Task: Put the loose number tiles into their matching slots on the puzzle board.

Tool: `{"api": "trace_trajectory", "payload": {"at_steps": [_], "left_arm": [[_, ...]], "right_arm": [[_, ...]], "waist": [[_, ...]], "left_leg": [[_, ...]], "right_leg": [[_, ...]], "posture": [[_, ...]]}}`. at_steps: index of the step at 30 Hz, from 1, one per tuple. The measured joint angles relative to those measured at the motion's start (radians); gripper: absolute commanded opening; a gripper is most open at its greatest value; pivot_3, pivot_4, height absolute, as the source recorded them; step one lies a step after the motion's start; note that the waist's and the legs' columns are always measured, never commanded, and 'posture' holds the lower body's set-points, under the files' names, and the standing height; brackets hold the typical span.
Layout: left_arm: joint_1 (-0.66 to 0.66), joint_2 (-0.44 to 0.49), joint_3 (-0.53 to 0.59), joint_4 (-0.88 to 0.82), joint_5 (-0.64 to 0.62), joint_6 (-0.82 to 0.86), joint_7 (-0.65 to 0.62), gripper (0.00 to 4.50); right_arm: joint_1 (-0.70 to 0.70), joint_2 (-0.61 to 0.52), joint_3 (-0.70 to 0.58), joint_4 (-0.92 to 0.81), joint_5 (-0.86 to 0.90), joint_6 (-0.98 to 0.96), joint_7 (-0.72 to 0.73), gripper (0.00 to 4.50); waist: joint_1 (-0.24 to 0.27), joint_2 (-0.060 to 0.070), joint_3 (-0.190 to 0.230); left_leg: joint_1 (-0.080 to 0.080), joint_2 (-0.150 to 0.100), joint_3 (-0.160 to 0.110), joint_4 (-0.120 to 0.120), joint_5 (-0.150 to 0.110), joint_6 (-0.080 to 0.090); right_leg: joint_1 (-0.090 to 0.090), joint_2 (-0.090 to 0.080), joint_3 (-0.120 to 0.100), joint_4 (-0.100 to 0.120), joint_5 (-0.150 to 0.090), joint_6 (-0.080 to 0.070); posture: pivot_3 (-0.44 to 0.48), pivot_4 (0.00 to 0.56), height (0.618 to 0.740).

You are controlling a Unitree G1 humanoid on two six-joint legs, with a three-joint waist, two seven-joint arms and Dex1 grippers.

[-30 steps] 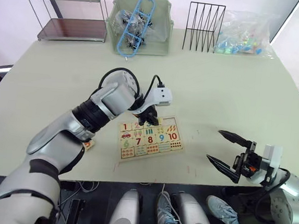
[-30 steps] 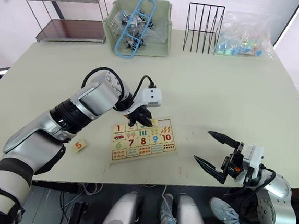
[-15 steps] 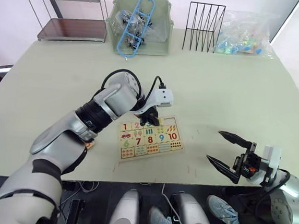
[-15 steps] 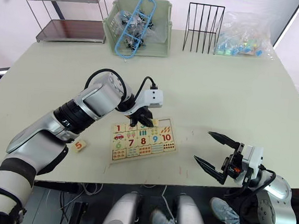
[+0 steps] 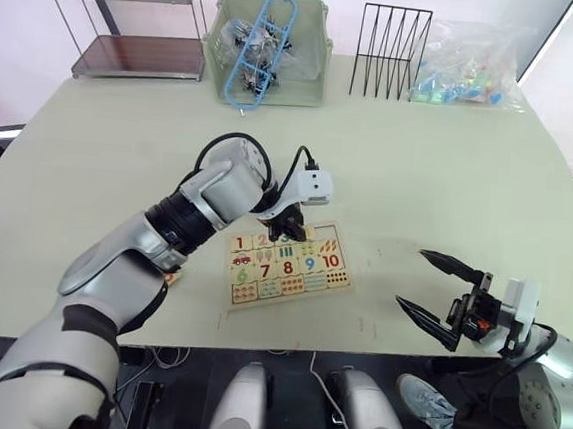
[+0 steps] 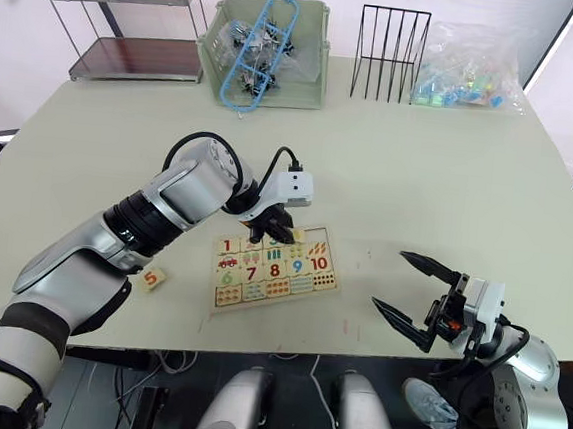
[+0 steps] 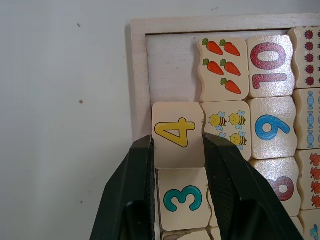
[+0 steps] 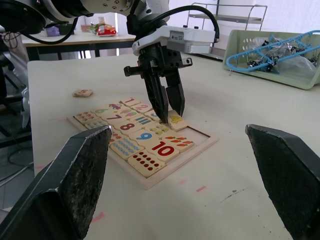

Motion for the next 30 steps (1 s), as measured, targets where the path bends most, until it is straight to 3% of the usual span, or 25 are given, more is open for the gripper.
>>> {"api": "trace_trajectory", "payload": {"at_steps": [1, 2, 5, 9, 10, 19, 30], "left_arm": [[0.000, 0.000, 0.000, 0.000, 0.000, 0.000, 0.000, 0.92], [0.000, 0.000, 0.000, 0.000, 0.000, 0.000, -0.001, 1.42], [0.000, 0.000, 0.000, 0.000, -0.001, 0.003, -0.005, 2.36], [0.000, 0.000, 0.000, -0.006, -0.003, 0.024, -0.018, 4.22], [0.000, 0.000, 0.000, -0.006, -0.003, 0.027, -0.019, 4.46], [-0.033, -0.008, 0.011, -0.007, -0.040, 0.068, -0.032, 4.46], [-0.023, 0.006, 0.182, 0.045, -0.133, -0.022, -0.035, 4.46]], "right_arm": [[0.000, 0.000, 0.000, 0.000, 0.000, 0.000, 0.000, 4.50], [0.000, 0.000, 0.000, 0.000, -0.001, 0.000, 0.000, 4.50], [0.000, 0.000, 0.000, 0.000, -0.002, -0.001, 0.000, 4.50], [-0.001, 0.000, 0.000, 0.001, -0.008, -0.001, 0.000, 4.50], [-0.001, 0.000, 0.000, 0.001, -0.009, -0.002, 0.000, 4.50], [0.000, 0.000, 0.000, 0.002, -0.010, -0.007, 0.003, 4.50], [0.001, 0.000, 0.000, 0.004, -0.012, -0.008, 0.009, 4.50]], "waist": [[0.000, 0.000, 0.000], [0.000, 0.000, 0.000], [0.000, 0.000, 0.000], [0.000, 0.000, 0.000], [0.000, 0.000, 0.000], [0.000, 0.000, 0.000], [-0.001, 0.000, 0.000]], "left_leg": [[0.000, 0.000, 0.000, 0.000, 0.000, 0.000], [0.000, 0.000, 0.000, 0.000, 0.000, 0.000], [0.000, 0.000, 0.000, 0.000, 0.000, 0.000], [0.000, 0.000, 0.000, 0.000, 0.000, 0.000], [0.000, 0.000, 0.000, 0.000, 0.000, 0.000], [0.000, 0.000, 0.000, 0.000, 0.000, 0.000], [0.000, 0.000, 0.001, 0.000, 0.000, 0.000]], "right_leg": [[0.000, 0.000, 0.000, 0.000, 0.000, 0.000], [0.000, 0.000, 0.000, 0.000, 0.000, 0.000], [0.000, 0.000, 0.000, 0.000, 0.000, 0.000], [0.000, 0.000, 0.000, 0.000, 0.000, 0.000], [0.000, 0.000, 0.000, 0.000, 0.000, 0.000], [0.000, 0.000, 0.000, 0.000, 0.000, 0.000], [0.000, 0.000, 0.001, 0.000, 0.000, 0.000]], "posture": [[0.000, 0.150, 0.740], [0.000, 0.150, 0.740], [0.000, 0.150, 0.740], [0.000, 0.150, 0.740], [0.000, 0.150, 0.740], [0.000, 0.150, 0.740], [0.000, 0.150, 0.740]]}}
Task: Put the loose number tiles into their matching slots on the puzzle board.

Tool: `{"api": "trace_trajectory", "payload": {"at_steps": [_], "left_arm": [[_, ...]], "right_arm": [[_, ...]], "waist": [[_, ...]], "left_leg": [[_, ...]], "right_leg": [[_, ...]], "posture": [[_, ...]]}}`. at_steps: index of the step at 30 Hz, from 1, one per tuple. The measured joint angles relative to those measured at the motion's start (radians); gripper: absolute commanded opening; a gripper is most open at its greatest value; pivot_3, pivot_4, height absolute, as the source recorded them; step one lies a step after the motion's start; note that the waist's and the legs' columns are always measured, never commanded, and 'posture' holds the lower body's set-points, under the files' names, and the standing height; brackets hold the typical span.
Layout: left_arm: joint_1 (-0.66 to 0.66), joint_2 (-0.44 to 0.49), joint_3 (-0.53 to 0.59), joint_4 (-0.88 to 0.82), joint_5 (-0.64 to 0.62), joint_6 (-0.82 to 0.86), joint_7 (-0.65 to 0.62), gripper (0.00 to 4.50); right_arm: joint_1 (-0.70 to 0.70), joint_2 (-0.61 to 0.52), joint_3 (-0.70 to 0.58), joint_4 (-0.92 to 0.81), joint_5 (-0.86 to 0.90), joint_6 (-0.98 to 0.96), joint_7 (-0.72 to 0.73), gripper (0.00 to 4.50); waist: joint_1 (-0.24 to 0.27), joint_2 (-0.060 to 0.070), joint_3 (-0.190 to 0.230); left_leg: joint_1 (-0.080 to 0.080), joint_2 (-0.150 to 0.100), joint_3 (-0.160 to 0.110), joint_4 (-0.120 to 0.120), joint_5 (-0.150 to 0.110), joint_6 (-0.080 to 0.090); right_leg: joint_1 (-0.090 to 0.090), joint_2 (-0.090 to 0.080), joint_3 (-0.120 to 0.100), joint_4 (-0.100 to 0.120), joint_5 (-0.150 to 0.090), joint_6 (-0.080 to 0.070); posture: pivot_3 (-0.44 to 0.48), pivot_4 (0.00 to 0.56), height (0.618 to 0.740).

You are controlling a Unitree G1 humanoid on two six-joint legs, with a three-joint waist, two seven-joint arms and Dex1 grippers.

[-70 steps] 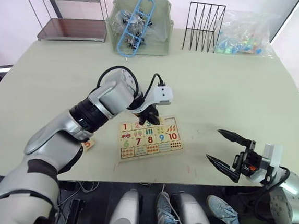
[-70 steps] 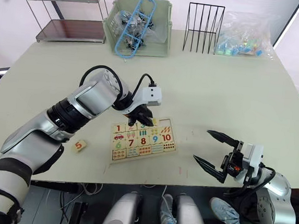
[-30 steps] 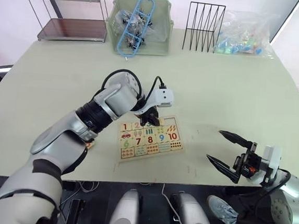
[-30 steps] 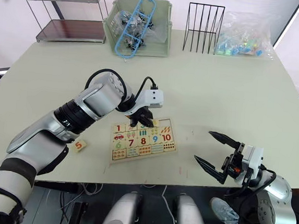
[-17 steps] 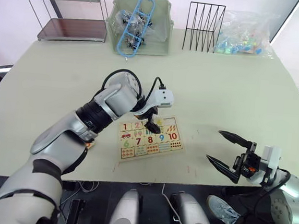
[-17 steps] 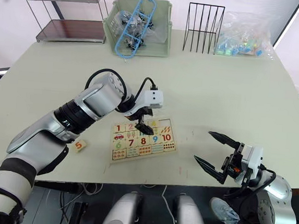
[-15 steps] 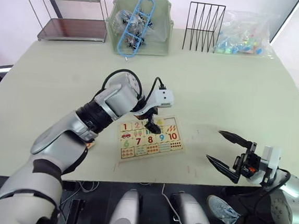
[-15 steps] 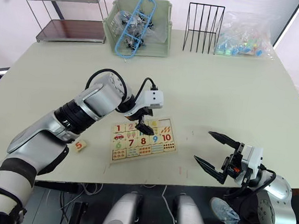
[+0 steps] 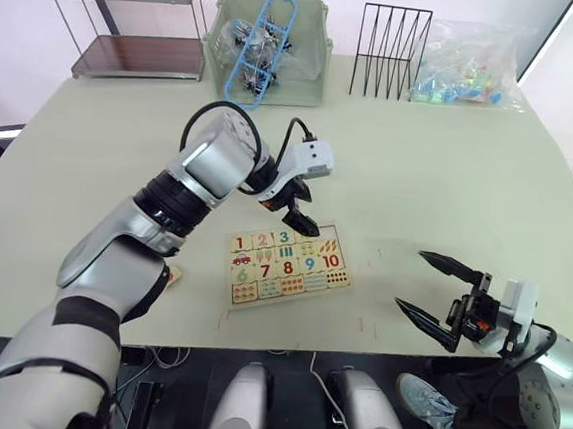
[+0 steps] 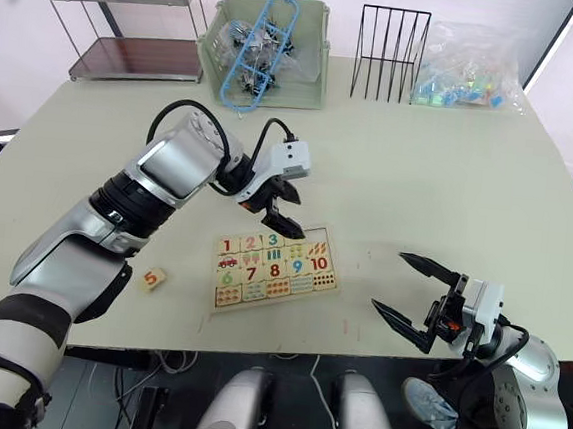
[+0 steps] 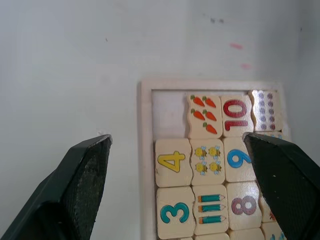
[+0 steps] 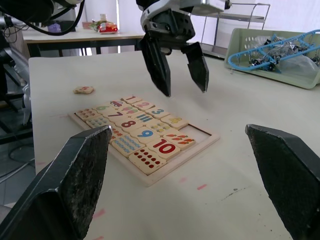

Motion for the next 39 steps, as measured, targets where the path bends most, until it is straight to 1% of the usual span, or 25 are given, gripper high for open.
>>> {"api": "trace_trajectory", "payload": {"at_steps": [2, 5, 9, 10, 11, 12, 13, 21, 27, 39], "left_arm": [[0.031, 0.005, 0.030, 0.004, -0.013, -0.020, 0.012, 4.46], [0.080, 0.005, 0.091, 0.029, -0.038, -0.049, 0.038, 3.70], [0.163, 0.002, 0.167, 0.044, -0.067, -0.158, 0.060, 1.63], [0.177, 0.002, 0.172, 0.051, -0.067, -0.173, 0.061, 1.09], [0.189, 0.002, 0.175, 0.057, -0.069, -0.188, 0.061, 0.76], [0.197, 0.000, 0.178, 0.061, -0.071, -0.199, 0.061, 0.24], [0.211, -0.004, 0.182, 0.062, -0.076, -0.225, 0.058, 0.04], [0.285, -0.015, 0.192, 0.062, -0.080, -0.360, 0.068, 0.04], [0.305, -0.029, 0.185, 0.081, -0.042, -0.460, 0.086, 0.04], [0.330, -0.046, 0.170, 0.101, 0.001, -0.530, 0.079, 0.04]], "right_arm": [[0.000, 0.000, 0.000, 0.000, 0.000, 0.000, 0.000, 4.50], [0.001, 0.000, 0.000, 0.001, -0.001, -0.001, 0.001, 4.50], [0.001, 0.000, 0.000, 0.003, 0.000, -0.002, 0.009, 4.50], [0.001, 0.000, 0.000, 0.003, 0.000, -0.002, 0.010, 4.50], [0.001, 0.000, 0.000, 0.003, 0.000, -0.002, 0.010, 4.50], [0.002, 0.000, 0.000, 0.003, 0.000, -0.002, 0.011, 4.50], [0.002, 0.000, 0.000, 0.004, 0.000, -0.002, 0.011, 4.50], [0.013, -0.001, -0.001, 0.030, -0.001, -0.012, 0.011, 4.50], [0.017, -0.007, -0.001, 0.037, -0.002, -0.019, 0.011, 4.50], [0.035, -0.015, -0.004, 0.037, -0.009, -0.033, -0.013, 4.50]], "waist": [[-0.001, 0.000, 0.000], [0.001, 0.000, 0.000], [0.002, 0.000, 0.000], [0.002, 0.000, 0.000], [0.003, 0.000, 0.000], [0.003, 0.000, 0.000], [0.003, 0.000, 0.000], [0.004, 0.000, 0.000], [0.003, 0.000, 0.000], [0.003, 0.000, 0.000]], "left_leg": [[0.000, 0.000, 0.000, 0.000, 0.000, 0.000], [0.000, 0.000, 0.000, 0.000, 0.000, 0.000], [0.000, 0.000, 0.000, 0.000, 0.000, 0.000], [0.000, 0.000, 0.000, 0.000, 0.000, 0.000], [0.000, 0.000, 0.000, 0.000, 0.000, 0.000], [0.000, 0.000, 0.000, 0.000, 0.000, 0.000], [0.000, 0.000, 0.000, 0.000, 0.000, 0.000], [0.000, 0.000, 0.000, 0.000, 0.000, 0.000], [0.000, 0.000, 0.000, 0.000, 0.000, 0.000], [0.000, 0.000, 0.000, 0.000, 0.000, 0.000]], "right_leg": [[0.000, 0.000, 0.000, 0.000, 0.000, 0.000], [0.000, 0.000, 0.000, 0.001, 0.000, 0.000], [0.000, -0.001, 0.000, 0.000, 0.000, 0.000], [0.000, -0.001, 0.000, 0.000, 0.000, 0.000], [0.000, -0.001, 0.000, 0.000, 0.000, 0.000], [0.000, -0.001, -0.001, 0.000, 0.000, 0.000], [0.000, -0.001, -0.001, 0.000, 0.000, 0.000], [0.000, -0.001, 0.000, 0.000, 0.001, -0.001], [0.000, -0.001, 0.000, 0.000, 0.001, -0.001], [0.001, 0.000, 0.000, 0.000, 0.000, 0.000]], "posture": [[0.000, 0.150, 0.740], [0.000, 0.150, 0.740], [0.000, 0.150, 0.740], [0.000, 0.150, 0.740], [0.000, 0.150, 0.740], [0.000, 0.150, 0.740], [0.000, 0.150, 0.740], [0.000, 0.150, 0.740], [0.000, 0.150, 0.740], [0.000, 0.150, 0.740]]}}
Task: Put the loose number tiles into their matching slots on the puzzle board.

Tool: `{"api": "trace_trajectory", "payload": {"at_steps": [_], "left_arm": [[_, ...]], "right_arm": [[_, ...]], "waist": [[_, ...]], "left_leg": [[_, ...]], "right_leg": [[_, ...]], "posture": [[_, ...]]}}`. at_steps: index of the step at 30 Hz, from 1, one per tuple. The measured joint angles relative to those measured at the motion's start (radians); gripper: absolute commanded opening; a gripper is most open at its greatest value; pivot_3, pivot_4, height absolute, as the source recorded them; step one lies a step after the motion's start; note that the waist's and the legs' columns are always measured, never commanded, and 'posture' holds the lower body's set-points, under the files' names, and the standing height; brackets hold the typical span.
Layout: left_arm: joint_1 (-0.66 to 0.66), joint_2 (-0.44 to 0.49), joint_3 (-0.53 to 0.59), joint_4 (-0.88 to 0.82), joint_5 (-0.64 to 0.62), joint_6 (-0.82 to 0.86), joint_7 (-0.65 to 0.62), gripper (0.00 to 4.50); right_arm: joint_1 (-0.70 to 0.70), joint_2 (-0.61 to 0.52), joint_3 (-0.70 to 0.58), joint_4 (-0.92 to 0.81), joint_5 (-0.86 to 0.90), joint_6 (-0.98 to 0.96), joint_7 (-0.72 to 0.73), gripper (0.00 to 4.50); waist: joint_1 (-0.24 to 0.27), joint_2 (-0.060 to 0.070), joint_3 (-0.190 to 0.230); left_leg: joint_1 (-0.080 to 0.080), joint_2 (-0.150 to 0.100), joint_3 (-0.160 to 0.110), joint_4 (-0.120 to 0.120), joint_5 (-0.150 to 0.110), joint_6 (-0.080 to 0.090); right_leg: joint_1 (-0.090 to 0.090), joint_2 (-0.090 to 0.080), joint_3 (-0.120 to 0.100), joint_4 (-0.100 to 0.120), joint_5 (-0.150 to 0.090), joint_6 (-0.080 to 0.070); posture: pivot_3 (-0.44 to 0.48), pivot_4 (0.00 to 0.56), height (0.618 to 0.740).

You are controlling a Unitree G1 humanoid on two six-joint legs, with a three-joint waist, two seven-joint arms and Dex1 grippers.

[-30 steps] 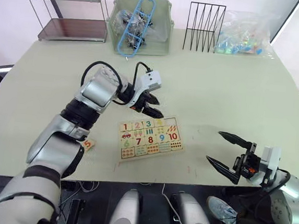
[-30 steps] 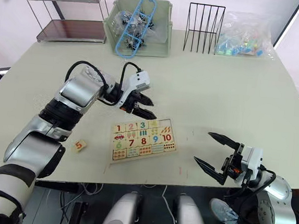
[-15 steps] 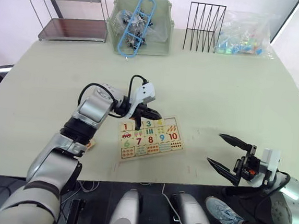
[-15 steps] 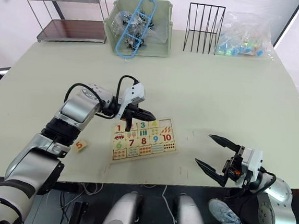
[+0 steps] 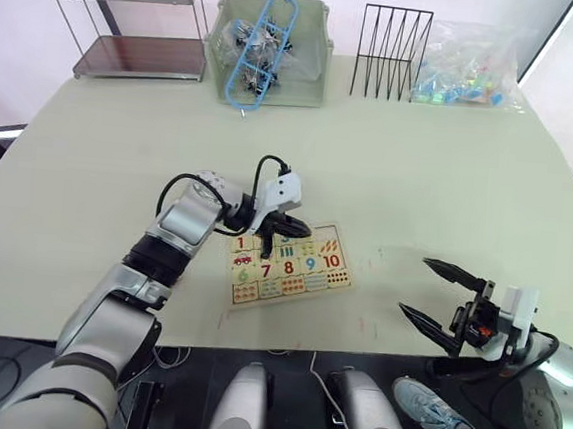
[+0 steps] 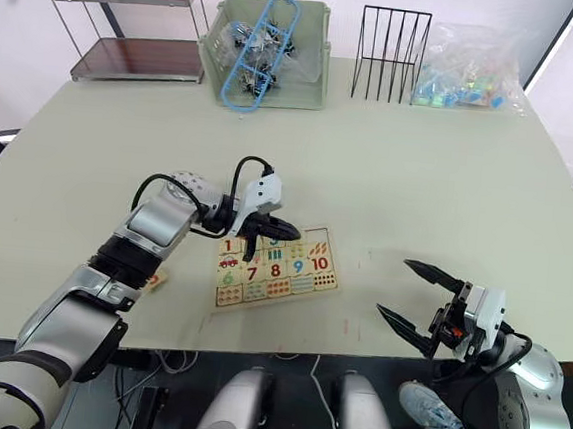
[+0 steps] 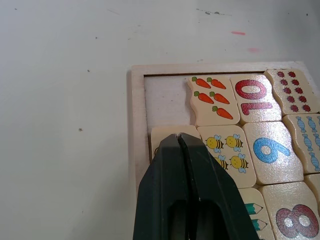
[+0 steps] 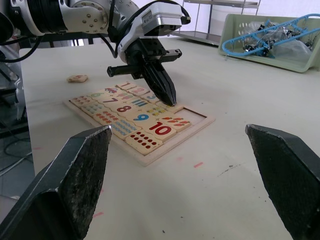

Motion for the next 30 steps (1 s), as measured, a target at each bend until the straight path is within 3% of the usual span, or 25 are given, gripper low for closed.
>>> {"api": "trace_trajectory", "payload": {"at_steps": [11, 20, 29, 30], "left_arm": [[0.039, 0.001, 0.061, -0.057, -0.072, 0.068, -0.005, 0.04], [0.117, 0.064, 0.269, -0.263, -0.264, 0.260, 0.037, 0.04], [0.346, 0.075, 0.507, -0.393, -0.356, 0.281, 0.222, 0.04], [0.369, 0.075, 0.544, -0.413, -0.367, 0.281, 0.255, 0.27]], "right_arm": [[0.015, -0.003, 0.000, -0.003, 0.006, 0.004, -0.034, 4.50], [0.000, -0.003, -0.002, -0.004, 0.009, 0.047, -0.095, 4.50], [-0.053, -0.016, -0.018, 0.027, -0.018, 0.094, -0.160, 4.50], [-0.062, -0.017, -0.019, 0.035, -0.025, 0.094, -0.169, 4.50]], "waist": [[-0.001, 0.000, 0.000], [-0.003, 0.000, 0.000], [0.002, 0.000, 0.000], [0.002, 0.000, 0.000]], "left_leg": [[0.000, 0.000, 0.000, 0.000, 0.000, 0.000], [0.001, 0.000, 0.000, 0.000, 0.000, 0.000], [0.000, 0.000, 0.000, 0.000, 0.000, 0.000], [0.000, 0.000, 0.000, 0.000, 0.000, 0.000]], "right_leg": [[0.000, 0.000, 0.000, 0.000, 0.000, 0.000], [0.000, 0.000, 0.000, 0.000, 0.000, 0.000], [0.000, -0.001, -0.001, -0.001, 0.000, 0.000], [0.000, -0.002, -0.001, -0.001, 0.000, -0.001]], "posture": [[0.000, 0.150, 0.740], [0.000, 0.150, 0.740], [0.000, 0.150, 0.740], [0.000, 0.150, 0.740]]}}
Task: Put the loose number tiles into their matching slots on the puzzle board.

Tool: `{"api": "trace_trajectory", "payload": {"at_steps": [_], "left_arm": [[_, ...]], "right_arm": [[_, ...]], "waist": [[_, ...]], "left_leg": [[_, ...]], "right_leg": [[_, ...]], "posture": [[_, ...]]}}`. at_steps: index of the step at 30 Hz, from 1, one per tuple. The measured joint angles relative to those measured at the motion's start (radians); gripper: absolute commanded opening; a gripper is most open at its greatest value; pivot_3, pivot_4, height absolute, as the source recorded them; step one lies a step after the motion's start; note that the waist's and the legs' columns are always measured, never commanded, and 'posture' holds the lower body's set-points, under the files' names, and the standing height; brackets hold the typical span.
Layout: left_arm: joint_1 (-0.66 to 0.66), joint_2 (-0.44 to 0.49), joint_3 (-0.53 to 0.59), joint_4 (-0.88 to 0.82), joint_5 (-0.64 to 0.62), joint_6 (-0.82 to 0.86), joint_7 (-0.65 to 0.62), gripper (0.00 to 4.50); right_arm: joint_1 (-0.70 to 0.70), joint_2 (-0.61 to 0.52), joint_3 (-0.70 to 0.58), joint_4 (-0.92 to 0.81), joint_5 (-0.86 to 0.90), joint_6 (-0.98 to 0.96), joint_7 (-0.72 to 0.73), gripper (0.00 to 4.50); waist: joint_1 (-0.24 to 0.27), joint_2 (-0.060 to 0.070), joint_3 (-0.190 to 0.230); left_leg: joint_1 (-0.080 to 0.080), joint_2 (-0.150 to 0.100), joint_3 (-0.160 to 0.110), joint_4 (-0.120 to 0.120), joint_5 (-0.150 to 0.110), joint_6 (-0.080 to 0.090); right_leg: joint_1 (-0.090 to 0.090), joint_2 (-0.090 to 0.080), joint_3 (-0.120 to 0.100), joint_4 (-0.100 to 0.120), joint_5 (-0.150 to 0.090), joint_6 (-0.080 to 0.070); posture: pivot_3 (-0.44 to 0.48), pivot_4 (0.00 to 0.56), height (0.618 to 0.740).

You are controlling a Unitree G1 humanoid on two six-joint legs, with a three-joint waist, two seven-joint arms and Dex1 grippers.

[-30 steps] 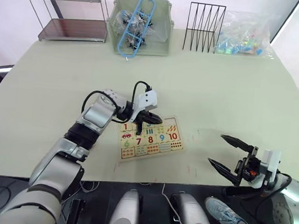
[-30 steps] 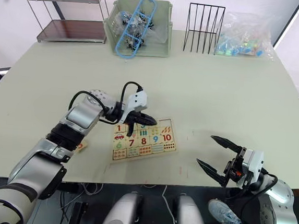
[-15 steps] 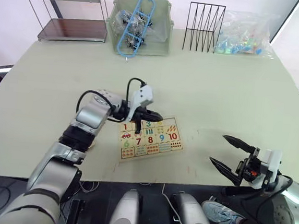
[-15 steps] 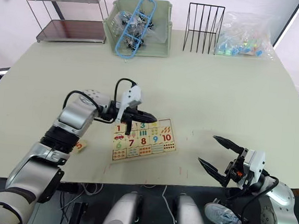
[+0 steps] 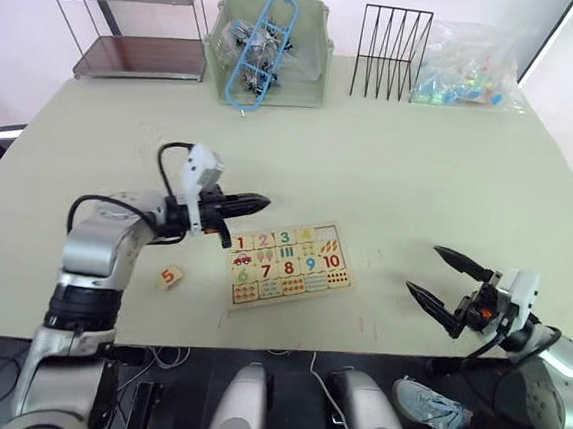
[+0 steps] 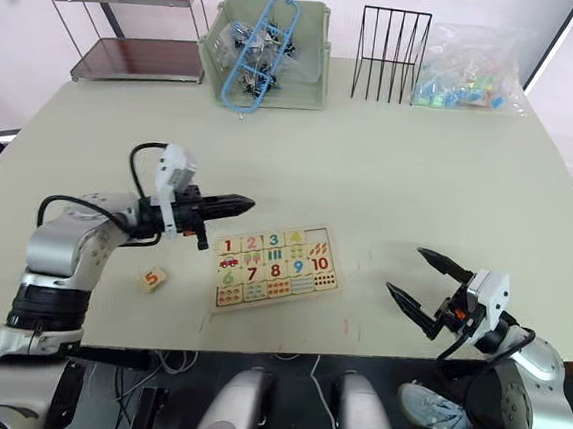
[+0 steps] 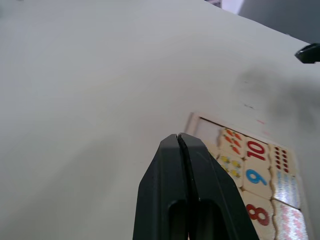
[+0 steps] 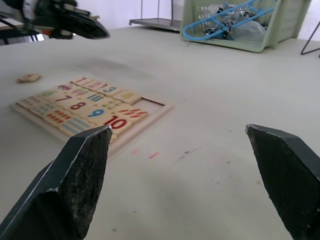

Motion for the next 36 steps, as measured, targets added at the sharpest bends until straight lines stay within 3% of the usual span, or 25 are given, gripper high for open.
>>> {"api": "trace_trajectory", "payload": {"at_steps": [2, 5, 10, 19, 30, 36], "left_arm": [[0.028, 0.001, 0.030, -0.023, -0.016, 0.000, 0.020, 0.78], [0.115, 0.005, 0.073, -0.063, -0.042, -0.001, 0.048, 2.35], [0.211, 0.005, 0.146, -0.115, -0.082, 0.005, 0.107, 4.39], [0.437, 0.005, 0.301, -0.182, -0.149, -0.027, 0.133, 4.47], [0.711, 0.053, 0.396, -0.096, -0.138, -0.250, -0.063, 4.47], [0.828, 0.040, 0.455, -0.077, -0.138, -0.337, -0.102, 4.47]], "right_arm": [[-0.004, -0.001, -0.002, 0.007, -0.007, 0.000, -0.004, 4.50], [-0.002, -0.003, -0.008, 0.024, -0.012, 0.000, -0.004, 4.50], [-0.003, -0.007, -0.021, 0.049, -0.016, -0.004, -0.004, 4.50], [0.015, -0.028, -0.074, 0.105, -0.028, -0.013, -0.003, 4.50], [0.077, -0.070, -0.126, 0.105, 0.002, -0.011, 0.067, 4.50], [0.123, -0.081, -0.137, 0.108, 0.025, -0.029, 0.150, 4.50]], "waist": [[0.000, 0.000, 0.000], [-0.001, 0.000, 0.000], [-0.002, 0.000, 0.000], [-0.004, 0.000, 0.000], [-0.003, 0.000, 0.000], [-0.003, 0.000, 0.000]], "left_leg": [[0.000, 0.000, 0.000, 0.000, 0.000, 0.000], [0.000, 0.000, 0.001, 0.000, 0.000, 0.000], [0.001, 0.000, 0.001, 0.000, 0.000, 0.000], [0.001, 0.000, 0.002, -0.001, 0.000, 0.000], [0.002, 0.000, 0.005, -0.002, 0.000, 0.000], [0.003, 0.001, 0.006, -0.002, 0.000, 0.000]], "right_leg": [[0.000, 0.000, 0.000, 0.000, 0.001, -0.001], [0.000, -0.001, 0.001, 0.000, 0.001, -0.001], [0.000, -0.001, 0.001, 0.000, 0.001, -0.001], [0.000, -0.001, 0.002, 0.000, 0.000, 0.000], [0.000, -0.001, 0.003, -0.001, -0.004, -0.002], [0.000, -0.002, 0.005, -0.002, -0.004, -0.001]], "posture": [[0.000, 0.150, 0.740], [0.000, 0.150, 0.740], [0.000, 0.150, 0.740], [0.000, 0.150, 0.740], [0.000, 0.150, 0.740], [0.000, 0.150, 0.740]]}}
